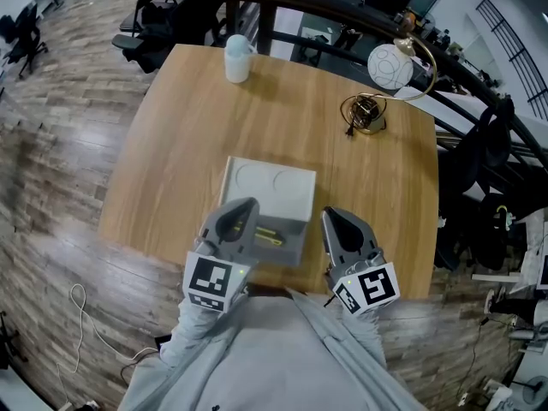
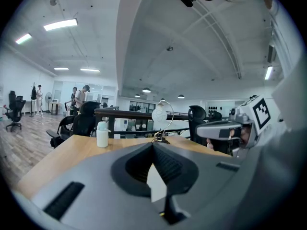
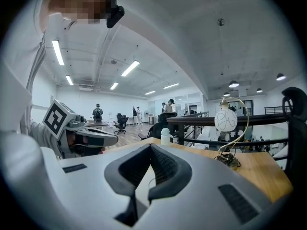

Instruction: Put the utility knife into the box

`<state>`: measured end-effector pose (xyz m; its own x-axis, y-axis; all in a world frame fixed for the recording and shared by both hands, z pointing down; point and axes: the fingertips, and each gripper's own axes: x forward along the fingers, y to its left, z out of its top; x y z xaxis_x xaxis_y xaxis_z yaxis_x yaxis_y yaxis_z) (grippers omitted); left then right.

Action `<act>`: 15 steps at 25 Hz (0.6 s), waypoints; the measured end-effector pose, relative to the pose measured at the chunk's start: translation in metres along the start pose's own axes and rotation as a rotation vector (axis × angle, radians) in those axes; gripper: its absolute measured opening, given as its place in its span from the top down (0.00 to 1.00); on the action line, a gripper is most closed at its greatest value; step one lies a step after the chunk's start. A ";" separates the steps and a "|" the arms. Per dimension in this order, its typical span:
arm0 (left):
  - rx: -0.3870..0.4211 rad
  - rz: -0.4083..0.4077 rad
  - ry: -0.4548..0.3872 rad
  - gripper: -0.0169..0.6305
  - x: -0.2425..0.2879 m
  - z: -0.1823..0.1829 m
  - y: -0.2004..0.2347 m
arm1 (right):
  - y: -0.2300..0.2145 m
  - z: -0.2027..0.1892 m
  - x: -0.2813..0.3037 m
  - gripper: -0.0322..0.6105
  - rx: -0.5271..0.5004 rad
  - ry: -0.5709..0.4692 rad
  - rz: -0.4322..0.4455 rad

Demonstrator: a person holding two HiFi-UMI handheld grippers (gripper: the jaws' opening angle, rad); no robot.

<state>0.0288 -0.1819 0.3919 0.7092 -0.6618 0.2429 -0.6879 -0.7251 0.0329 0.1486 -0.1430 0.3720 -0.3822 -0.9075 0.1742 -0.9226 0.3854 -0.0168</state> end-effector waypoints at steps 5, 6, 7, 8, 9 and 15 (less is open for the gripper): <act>-0.008 0.011 0.006 0.95 -0.002 -0.002 0.001 | 0.001 -0.002 0.000 0.92 0.011 0.000 -0.001; -0.008 0.013 0.007 0.95 -0.002 -0.003 0.002 | 0.001 -0.002 0.000 0.92 0.012 0.000 0.000; -0.009 0.015 0.008 0.95 -0.003 -0.003 0.002 | 0.001 -0.002 -0.001 0.92 0.012 -0.001 0.001; -0.010 0.017 0.008 0.95 -0.003 -0.003 0.001 | 0.000 -0.002 -0.001 0.92 0.013 -0.002 0.002; -0.011 0.019 0.008 0.95 -0.003 -0.003 0.001 | 0.000 -0.001 -0.002 0.92 0.014 -0.003 0.002; -0.013 0.022 0.008 0.94 -0.002 -0.005 0.000 | -0.001 -0.004 -0.002 0.92 0.014 0.002 0.007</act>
<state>0.0262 -0.1797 0.3959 0.6928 -0.6759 0.2514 -0.7051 -0.7080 0.0396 0.1507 -0.1412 0.3754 -0.3886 -0.9044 0.1762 -0.9206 0.3893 -0.0322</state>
